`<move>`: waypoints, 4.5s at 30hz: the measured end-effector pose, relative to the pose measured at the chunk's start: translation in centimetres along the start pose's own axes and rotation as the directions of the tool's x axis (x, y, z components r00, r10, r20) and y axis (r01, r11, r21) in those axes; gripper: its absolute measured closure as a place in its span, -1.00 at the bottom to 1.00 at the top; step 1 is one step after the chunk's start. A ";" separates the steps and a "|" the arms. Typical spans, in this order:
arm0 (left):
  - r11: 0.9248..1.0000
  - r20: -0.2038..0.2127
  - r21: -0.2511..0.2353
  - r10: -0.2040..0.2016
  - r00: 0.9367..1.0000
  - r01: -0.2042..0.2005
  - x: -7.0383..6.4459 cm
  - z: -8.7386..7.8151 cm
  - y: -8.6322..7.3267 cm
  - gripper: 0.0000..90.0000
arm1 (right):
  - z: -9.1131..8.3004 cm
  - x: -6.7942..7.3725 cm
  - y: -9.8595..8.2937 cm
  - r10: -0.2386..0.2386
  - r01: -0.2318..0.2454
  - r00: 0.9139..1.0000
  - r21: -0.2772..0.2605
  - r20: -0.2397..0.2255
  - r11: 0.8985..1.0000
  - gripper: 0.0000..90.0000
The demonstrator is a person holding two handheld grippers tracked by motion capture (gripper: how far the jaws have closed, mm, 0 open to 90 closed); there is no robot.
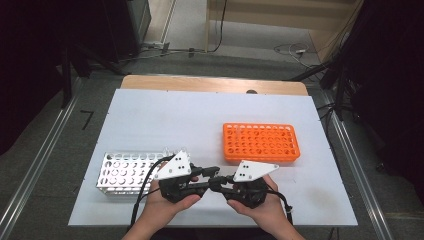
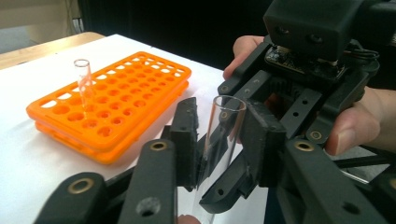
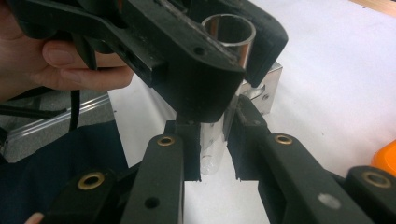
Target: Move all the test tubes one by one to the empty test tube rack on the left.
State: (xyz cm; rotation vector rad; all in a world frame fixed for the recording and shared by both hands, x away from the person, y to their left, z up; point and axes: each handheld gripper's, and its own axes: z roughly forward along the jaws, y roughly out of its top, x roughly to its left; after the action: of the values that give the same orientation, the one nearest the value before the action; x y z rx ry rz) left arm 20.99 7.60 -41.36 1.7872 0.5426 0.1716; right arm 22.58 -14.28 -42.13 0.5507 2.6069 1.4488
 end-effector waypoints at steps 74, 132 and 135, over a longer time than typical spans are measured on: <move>0.995 -0.260 -0.098 -0.029 0.965 0.003 4.0 -7.2 1.2 0.68 | -8.7 -7.6 -5.8 0.175 -0.150 0.959 -0.121 0.222 0.981 -1.00; 0.994 -0.484 -0.066 -0.103 0.869 0.082 8.8 -9.0 -2.3 0.68 | -11.0 -10.9 -8.6 0.252 -0.209 0.916 -0.164 0.312 0.964 -1.00; 0.994 -0.487 -0.060 -0.112 0.866 0.095 8.9 -9.2 -2.4 0.68 | -10.9 -10.8 -8.6 0.252 -0.210 0.917 -0.164 0.308 0.964 -1.00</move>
State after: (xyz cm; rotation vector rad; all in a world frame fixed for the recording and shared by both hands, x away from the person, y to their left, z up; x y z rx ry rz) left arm 24.57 20.07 -42.44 1.6731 0.9906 0.5678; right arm 27.50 -31.07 -44.30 1.0172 2.2336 1.4292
